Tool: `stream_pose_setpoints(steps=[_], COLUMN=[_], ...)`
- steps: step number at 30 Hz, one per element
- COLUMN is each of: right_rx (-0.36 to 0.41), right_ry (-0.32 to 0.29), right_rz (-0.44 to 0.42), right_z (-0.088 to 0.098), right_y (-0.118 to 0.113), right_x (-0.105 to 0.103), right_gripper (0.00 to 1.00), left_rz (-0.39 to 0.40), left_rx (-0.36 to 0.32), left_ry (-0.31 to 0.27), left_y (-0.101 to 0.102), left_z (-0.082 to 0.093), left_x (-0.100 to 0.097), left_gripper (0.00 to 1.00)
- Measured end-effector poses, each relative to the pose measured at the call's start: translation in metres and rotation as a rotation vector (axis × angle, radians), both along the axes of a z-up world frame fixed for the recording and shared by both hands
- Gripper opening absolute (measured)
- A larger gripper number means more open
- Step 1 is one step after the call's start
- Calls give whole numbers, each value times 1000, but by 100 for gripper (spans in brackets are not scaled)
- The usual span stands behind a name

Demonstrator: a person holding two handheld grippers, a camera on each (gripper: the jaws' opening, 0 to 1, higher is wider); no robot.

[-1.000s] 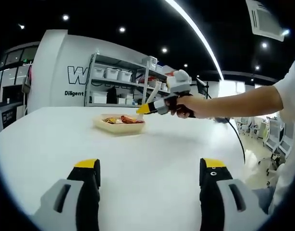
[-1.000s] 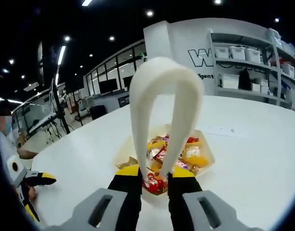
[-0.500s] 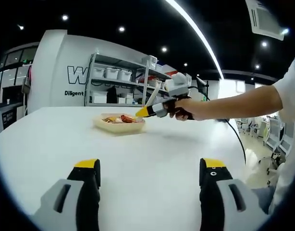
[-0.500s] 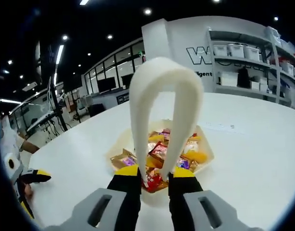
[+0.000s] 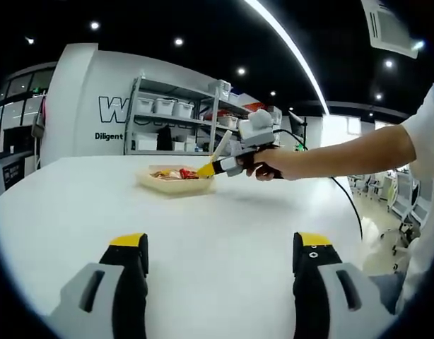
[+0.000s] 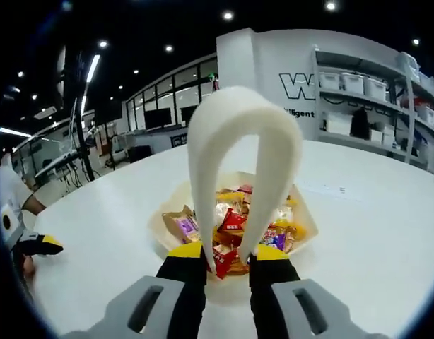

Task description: Place the target food into the container with the food tongs after gripping and lifting it, then release it inside without dropping or visibly crushing the food.

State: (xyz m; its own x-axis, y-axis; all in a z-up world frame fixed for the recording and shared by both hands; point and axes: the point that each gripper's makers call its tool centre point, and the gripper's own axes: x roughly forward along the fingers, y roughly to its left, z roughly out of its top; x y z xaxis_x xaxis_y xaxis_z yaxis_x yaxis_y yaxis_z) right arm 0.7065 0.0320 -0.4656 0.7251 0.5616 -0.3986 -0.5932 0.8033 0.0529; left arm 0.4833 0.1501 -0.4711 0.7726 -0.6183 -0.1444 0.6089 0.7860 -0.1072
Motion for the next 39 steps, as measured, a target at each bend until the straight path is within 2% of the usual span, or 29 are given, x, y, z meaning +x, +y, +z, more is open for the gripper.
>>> stream_pose_setpoints(steps=[10, 15, 21, 23, 24, 25, 32, 37, 39], right_rx=[5, 34, 61, 81, 148, 162, 167, 174, 222], right_ry=[-11, -17, -40, -30, -16, -13, -31, -50, -65], right_rz=[-11, -17, -15, -11, -13, -15, 1, 42, 69], right_z=[4, 12, 28, 31, 37, 39, 57, 72, 85], right_y=[-2, -8, -15, -17, -15, -16, -23, -24, -21], right_x=[-14, -9, -18, -21, -23, -23, -31, -46, -55], right_gripper=[18, 18, 19, 19, 19, 19, 19, 19, 19], left_rz=[2, 0, 2, 1, 1, 2, 9, 12, 8], left_rx=[10, 14, 17, 19, 20, 21, 24, 25, 27], left_ry=[10, 13, 17, 18, 19, 19, 14, 17, 17], left_y=[0, -1, -1, -1, 0, 0, 1, 2, 1], left_z=[-3, -4, -5, -5, -5, -6, -5, -6, -6], left_x=[1, 1, 1, 1, 1, 1, 2, 2, 2], left_gripper=[82, 82, 82, 82, 82, 82, 82, 82, 82])
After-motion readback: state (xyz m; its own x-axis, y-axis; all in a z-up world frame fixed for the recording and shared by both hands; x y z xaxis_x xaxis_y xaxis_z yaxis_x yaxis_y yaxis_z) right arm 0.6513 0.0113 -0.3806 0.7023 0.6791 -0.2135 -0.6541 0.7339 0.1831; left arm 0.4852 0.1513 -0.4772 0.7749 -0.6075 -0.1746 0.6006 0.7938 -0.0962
